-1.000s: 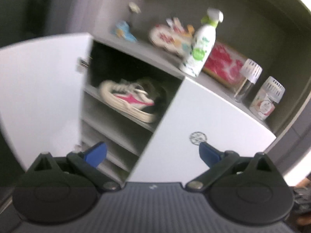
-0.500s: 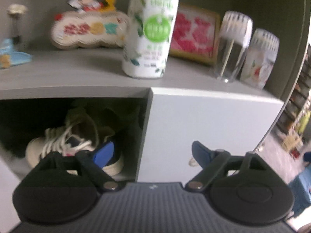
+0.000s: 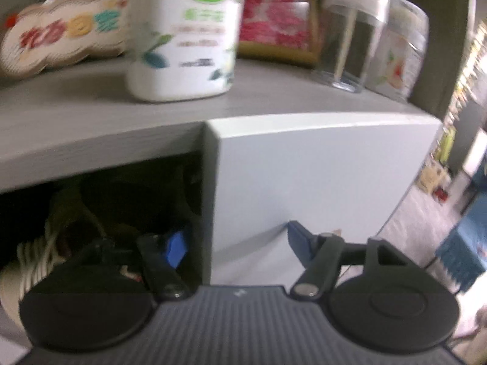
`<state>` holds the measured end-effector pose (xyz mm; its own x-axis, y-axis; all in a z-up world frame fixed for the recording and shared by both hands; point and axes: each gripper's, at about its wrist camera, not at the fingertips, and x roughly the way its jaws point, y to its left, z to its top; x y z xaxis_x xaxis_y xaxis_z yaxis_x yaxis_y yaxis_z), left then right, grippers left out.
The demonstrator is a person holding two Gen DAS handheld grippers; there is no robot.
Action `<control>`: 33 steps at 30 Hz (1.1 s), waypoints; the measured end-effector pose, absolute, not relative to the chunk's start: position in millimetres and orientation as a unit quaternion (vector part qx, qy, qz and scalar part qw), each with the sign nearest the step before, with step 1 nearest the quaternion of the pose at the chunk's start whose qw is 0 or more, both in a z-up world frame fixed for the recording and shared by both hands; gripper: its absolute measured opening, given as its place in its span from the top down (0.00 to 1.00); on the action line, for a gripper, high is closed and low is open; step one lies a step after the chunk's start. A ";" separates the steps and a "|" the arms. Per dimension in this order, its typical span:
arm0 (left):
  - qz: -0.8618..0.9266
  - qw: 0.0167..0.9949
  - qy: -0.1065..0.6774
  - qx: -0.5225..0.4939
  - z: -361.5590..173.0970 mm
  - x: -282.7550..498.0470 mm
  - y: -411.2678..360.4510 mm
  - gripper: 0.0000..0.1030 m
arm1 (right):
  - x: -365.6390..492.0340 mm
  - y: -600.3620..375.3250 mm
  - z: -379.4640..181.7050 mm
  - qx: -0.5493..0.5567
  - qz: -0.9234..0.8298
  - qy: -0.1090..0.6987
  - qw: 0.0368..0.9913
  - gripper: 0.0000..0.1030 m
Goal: Organize scattered shoes
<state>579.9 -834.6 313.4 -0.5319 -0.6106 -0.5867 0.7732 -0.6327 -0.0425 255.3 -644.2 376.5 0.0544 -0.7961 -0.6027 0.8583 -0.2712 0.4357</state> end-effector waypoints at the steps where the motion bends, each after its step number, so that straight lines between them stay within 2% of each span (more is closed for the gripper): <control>1: -0.868 0.391 0.144 0.270 312.1 581.1 -834.5 0.34 | 259.8 -638.7 378.2 0.401 -0.703 0.032 0.586 0.00; 5: -0.893 0.331 0.144 0.267 305.9 586.8 -843.6 0.39 | 275.5 -612.0 379.2 0.403 -0.751 -0.005 0.523 0.00; 11: -0.916 0.267 0.114 0.278 296.8 592.4 -855.5 0.44 | 334.7 -533.3 392.1 0.399 -0.839 -0.087 0.360 0.00; 17: -0.927 0.241 0.064 0.280 292.8 589.5 -859.5 0.45 | 448.9 -434.4 397.4 0.387 -0.889 -0.107 0.221 0.00; 22: -0.934 0.216 0.027 0.284 294.3 597.0 -850.8 0.46 | 536.0 -346.2 400.4 0.359 -0.911 -0.193 0.067 0.00; 26: -0.939 0.189 -0.004 0.289 296.7 611.3 -835.7 0.46 | 573.2 -297.2 387.1 0.372 -0.881 -0.290 0.020 0.00; 33: -0.939 0.179 0.022 0.294 300.6 619.7 -790.9 0.46 | 617.4 -243.0 373.9 0.372 -0.873 -0.315 -0.032 0.00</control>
